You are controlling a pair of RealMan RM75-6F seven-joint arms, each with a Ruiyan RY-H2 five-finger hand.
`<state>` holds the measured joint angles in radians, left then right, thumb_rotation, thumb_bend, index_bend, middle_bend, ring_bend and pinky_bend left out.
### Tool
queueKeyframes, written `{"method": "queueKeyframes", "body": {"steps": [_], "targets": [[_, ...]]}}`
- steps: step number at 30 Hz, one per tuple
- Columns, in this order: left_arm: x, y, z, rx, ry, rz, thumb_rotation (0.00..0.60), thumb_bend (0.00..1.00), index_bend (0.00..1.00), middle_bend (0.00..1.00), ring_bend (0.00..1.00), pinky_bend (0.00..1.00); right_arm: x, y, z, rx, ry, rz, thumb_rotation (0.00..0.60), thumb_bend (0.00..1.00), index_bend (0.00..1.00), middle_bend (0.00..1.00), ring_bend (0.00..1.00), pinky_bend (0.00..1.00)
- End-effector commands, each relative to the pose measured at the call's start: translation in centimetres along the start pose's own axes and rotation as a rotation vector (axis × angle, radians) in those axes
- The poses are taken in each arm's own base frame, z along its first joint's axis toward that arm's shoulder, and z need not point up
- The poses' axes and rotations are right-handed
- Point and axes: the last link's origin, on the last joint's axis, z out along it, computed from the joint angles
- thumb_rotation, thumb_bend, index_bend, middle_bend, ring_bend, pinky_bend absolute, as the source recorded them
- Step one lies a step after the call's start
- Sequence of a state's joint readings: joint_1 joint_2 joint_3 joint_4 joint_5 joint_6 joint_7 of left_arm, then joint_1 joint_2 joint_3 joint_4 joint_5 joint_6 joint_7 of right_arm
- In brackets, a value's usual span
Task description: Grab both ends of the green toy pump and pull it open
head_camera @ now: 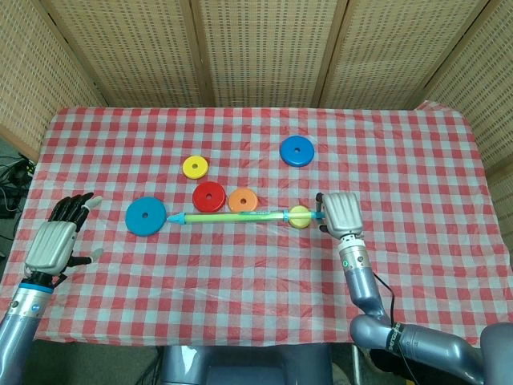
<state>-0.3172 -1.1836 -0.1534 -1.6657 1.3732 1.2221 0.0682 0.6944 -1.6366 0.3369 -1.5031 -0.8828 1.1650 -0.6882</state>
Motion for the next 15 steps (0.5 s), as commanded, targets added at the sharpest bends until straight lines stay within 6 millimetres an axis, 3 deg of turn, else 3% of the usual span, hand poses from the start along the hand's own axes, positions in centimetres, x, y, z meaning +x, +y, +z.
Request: {"method": "queueKeyframes", "body": {"steps": [1, 7, 15], "targets": [[0.3, 1.5, 1.7, -0.014, 0.024, -0.025, 0.600, 0.29, 0.18, 0.00, 0.00, 0.00, 0.3, -0.5, -0.1, -0.004, 0.005, -0.001, 0.600, 0.55, 0.75, 1.00, 1.00, 0.92], [-0.2, 4.5, 5.7, -0.018, 0.000, -0.074, 0.600, 0.30, 0.28, 0.00, 0.00, 0.00, 0.1, -1.0, -0.3, -0.012, -0.011, 0.001, 0.600, 0.56, 0.75, 1.00, 1.00, 0.92], [-1.4, 5.9, 7.9, -0.004, -0.135, -0.145, 0.600, 0.30, 0.32, 0.00, 0.00, 0.00, 0.0, -0.7, -0.3, -0.026, -0.014, 0.008, 0.600, 0.56, 0.75, 1.00, 1.00, 0.92]]}}
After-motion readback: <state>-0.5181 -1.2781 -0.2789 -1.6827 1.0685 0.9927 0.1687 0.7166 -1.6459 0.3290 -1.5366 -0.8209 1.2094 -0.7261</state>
